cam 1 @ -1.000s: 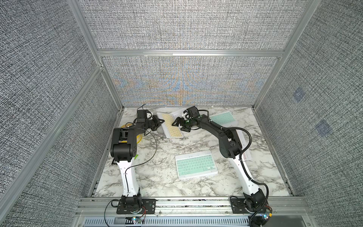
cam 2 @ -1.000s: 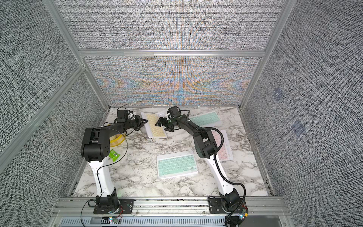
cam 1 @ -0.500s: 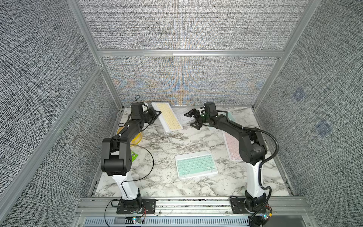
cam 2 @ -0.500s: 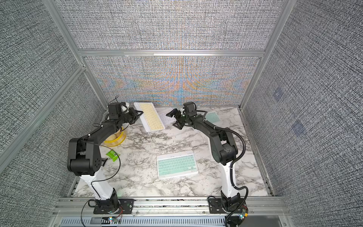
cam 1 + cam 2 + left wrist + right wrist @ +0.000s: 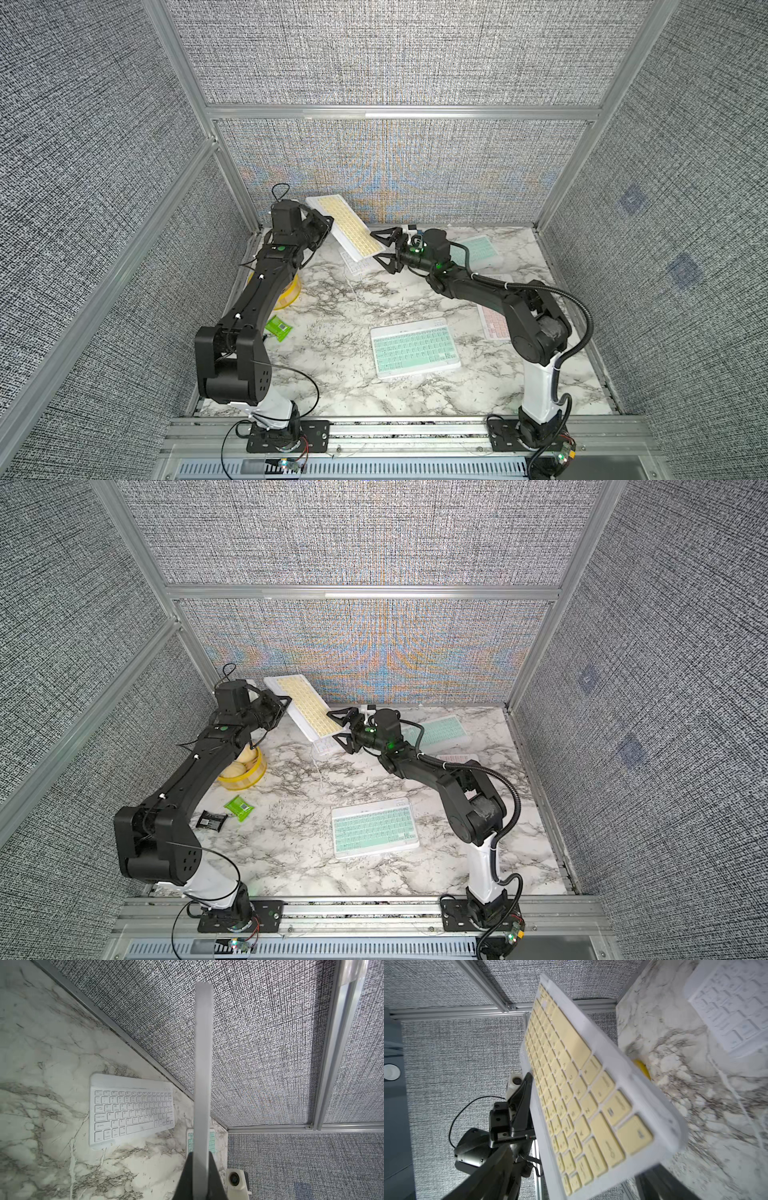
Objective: Stack the numeric keypads
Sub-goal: Pick up the numeric keypad from the center of the board.
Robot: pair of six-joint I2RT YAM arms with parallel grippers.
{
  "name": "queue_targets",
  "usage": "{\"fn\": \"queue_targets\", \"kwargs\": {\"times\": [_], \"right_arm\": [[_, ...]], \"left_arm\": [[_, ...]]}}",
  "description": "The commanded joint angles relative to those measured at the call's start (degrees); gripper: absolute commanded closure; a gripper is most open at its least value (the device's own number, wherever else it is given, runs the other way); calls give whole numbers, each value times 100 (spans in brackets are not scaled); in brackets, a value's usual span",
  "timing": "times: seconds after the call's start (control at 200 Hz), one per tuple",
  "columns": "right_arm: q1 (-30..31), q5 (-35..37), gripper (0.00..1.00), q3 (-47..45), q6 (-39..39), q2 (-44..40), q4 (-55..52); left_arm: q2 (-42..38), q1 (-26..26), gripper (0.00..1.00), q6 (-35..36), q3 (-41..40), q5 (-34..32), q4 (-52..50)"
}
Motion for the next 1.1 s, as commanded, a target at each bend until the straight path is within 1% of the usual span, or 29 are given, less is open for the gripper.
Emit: {"fn": "queue_targets", "kwargs": {"times": [0.0,0.15,0.22,0.32,0.515,0.72,0.89,0.995,1.095], "right_arm": [[93,193,16,74,251,41,716],[180,375,24,33,258,-35,783],[202,472,36,8,283,-76,797],[257,549,46,-12,372,-107,884],[324,601,62,22,436,-115,902],[342,737,81,-155,474,-218,825],[320,927,89,-354,553,-294,883],[279,952,93,-365,566,-280,913],[194,971,95,-416,558,-298,919]], "left_arm": [[-201,-86,100,-183,-62,-441,81],[-442,-170,100,-310,-283,-750,51],[-545,-211,100,-362,-408,-886,80],[-651,-242,100,-416,-538,-1037,178],[-624,-306,100,-442,-531,-1074,209],[-511,-365,100,-458,-527,-903,352],[-483,-394,100,-430,-522,-809,388],[-442,-402,92,-464,-514,-599,495],[-413,-413,74,-413,-514,-450,515]]}}
